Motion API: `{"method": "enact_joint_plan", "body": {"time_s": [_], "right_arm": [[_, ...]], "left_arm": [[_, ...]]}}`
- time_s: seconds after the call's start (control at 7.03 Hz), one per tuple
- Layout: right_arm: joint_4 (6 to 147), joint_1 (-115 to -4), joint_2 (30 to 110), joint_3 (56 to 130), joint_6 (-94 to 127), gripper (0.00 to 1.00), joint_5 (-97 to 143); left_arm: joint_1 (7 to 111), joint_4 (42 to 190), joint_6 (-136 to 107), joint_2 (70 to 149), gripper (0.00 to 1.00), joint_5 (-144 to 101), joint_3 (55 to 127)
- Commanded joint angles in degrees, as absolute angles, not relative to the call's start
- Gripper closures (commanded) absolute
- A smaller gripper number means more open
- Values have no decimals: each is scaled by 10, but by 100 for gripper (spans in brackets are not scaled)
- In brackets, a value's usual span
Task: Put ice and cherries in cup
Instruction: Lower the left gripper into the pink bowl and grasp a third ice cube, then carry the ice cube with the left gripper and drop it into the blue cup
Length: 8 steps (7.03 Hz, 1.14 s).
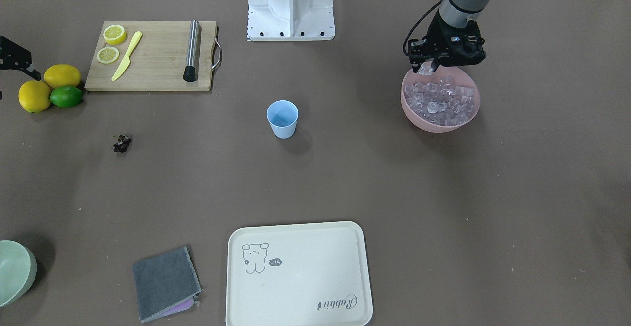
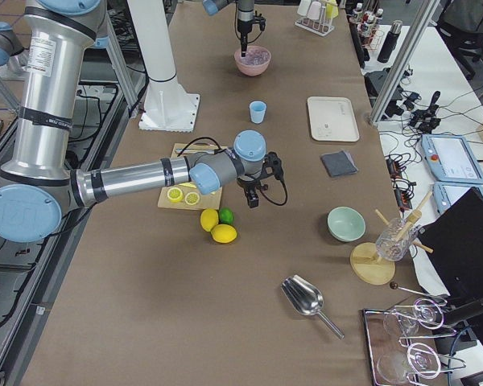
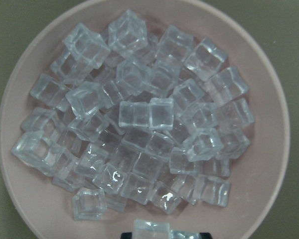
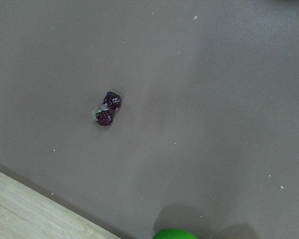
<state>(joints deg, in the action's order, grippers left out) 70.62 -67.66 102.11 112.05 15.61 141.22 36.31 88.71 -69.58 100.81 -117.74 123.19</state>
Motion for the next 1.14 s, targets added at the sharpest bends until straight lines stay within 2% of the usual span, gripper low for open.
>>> {"method": "enact_joint_plan", "body": {"time_s": [0.0,0.43,0.71,0.85,1.0], "right_arm": [[707,-676,1019,1121,156,3,1412],[706,-676,1018,1121,156,3,1410],[707,-676,1017,1121,156,3,1409],[706,-676,1017,1121,156,3,1409],[706,-676,1017,1121,156,3,1410]], "left_arm": [[368,819,-706,1185,100,-1186,1178],[338,891,-809,1350,100,-1177,999],[316,967,-847,1382,100,-1135,916],[316,972,-847,1382,100,-1135,907],[312,987,-847,1382,92,-1135,902]]}}
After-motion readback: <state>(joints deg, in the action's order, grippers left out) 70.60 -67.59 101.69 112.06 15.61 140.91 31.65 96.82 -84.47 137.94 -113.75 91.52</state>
